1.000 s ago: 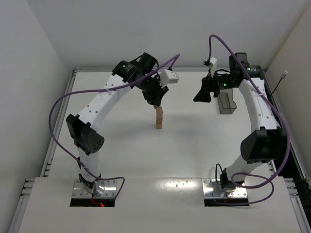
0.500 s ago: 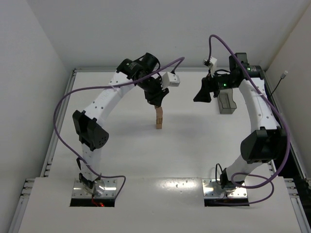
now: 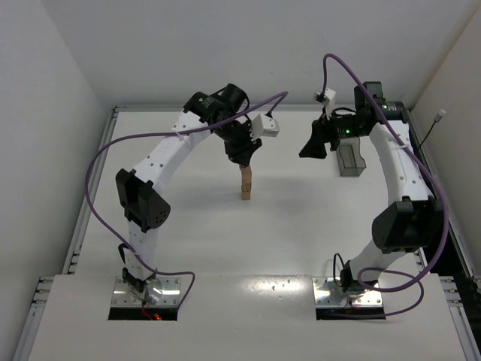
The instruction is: Build the wood block tower
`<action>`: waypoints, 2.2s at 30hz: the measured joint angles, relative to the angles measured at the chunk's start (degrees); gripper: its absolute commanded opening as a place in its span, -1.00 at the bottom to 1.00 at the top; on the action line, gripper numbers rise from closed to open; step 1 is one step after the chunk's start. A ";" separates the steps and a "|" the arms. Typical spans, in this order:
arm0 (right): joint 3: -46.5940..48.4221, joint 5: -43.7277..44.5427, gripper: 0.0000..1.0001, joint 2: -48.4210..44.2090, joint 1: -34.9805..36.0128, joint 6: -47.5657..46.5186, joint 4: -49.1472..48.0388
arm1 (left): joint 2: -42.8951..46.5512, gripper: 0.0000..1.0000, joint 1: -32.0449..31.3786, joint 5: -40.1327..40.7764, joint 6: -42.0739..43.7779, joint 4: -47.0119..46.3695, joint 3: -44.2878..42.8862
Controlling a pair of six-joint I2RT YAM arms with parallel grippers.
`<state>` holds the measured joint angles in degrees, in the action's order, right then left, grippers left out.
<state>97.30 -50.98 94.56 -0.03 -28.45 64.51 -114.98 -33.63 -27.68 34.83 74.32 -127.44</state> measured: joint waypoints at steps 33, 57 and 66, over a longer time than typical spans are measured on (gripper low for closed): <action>0.00 0.02 0.35 0.87 0.00 0.00 -0.09 | -2.23 -0.94 -0.20 -0.48 0.63 -0.48 1.29; 0.00 0.07 0.35 2.10 0.00 0.02 -0.17 | -2.69 -0.52 -0.57 -1.55 0.42 -1.60 1.29; 0.00 0.07 0.35 2.12 0.00 0.02 -0.17 | -3.13 0.00 -0.57 -1.42 -0.07 -1.62 1.29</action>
<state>97.30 -50.92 96.68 -0.03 -28.42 64.34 -118.10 -34.20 -29.10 34.76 72.71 -126.15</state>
